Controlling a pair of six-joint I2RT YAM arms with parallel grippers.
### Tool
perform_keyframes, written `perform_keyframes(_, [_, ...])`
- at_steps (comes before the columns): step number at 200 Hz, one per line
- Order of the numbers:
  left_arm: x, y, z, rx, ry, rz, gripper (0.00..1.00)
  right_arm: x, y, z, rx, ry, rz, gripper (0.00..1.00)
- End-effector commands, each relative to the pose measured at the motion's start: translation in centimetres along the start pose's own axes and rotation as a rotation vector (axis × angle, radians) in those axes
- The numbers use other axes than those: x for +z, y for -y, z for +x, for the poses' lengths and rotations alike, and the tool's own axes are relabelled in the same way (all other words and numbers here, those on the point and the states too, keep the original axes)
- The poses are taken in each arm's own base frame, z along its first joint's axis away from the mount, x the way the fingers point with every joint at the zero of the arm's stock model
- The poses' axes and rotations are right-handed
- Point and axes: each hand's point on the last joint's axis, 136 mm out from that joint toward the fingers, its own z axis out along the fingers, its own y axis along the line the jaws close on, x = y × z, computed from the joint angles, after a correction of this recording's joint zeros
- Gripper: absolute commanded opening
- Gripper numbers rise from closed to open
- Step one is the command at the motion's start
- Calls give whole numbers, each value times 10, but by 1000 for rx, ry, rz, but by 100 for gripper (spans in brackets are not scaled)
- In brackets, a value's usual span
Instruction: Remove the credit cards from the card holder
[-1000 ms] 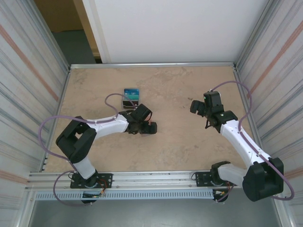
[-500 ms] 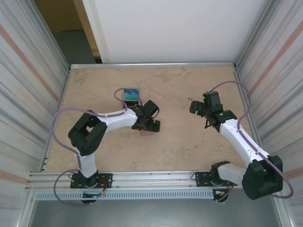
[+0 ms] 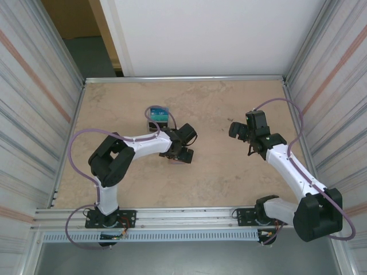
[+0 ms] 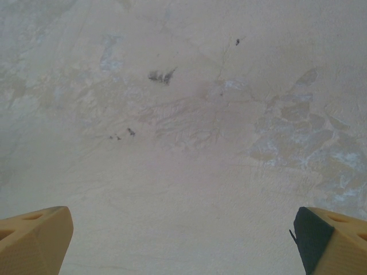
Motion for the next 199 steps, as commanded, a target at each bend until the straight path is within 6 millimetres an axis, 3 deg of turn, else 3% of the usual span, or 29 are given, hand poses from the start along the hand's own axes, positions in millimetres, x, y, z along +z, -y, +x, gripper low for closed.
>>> perform_keyframes(1, [1, -4, 7, 15, 0, -3, 84, 1, -7, -2, 26, -2, -28, 99])
perform_keyframes(44, [-8, -3, 1, 2, 48, 19, 73, 1, -16, 1, 46, -18, -74, 99])
perform_keyframes(75, [-19, -4, -4, -6, 109, 43, 71, 4, -30, 9, 91, -61, -156, 99])
perform_keyframes(140, [-65, 3, -24, -4, 309, 173, 67, 8, -119, 41, 267, -288, -640, 99])
perform_keyframes(199, [-101, 13, -31, 14, 455, 308, 65, -8, -199, 63, 186, -401, -897, 97])
